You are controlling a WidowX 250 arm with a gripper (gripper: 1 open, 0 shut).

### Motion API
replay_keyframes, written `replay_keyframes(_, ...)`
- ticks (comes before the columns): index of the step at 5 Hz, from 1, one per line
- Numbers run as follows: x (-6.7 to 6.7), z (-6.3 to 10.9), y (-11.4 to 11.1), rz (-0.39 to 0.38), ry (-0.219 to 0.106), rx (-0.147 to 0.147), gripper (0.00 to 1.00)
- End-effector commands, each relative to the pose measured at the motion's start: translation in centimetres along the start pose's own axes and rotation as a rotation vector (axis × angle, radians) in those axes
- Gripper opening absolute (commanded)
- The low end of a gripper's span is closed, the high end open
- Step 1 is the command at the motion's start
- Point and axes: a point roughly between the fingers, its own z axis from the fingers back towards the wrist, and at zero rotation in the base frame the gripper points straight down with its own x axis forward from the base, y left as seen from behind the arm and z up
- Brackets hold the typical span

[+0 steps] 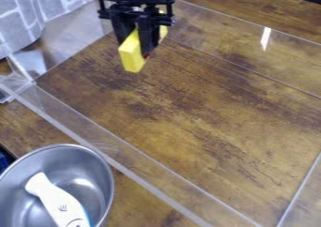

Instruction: Move the yellow butter to the left side of the table

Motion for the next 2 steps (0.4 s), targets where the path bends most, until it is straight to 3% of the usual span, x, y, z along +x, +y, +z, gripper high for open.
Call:
replay_keyframes(1, -0.2, 2.7, 1.3, 0.028, -0.093, 0.017, 0.00)
replay_keyframes(2, -0.5, 1.5, 2.5, 0.047, -0.067, 0.044, 0.00)
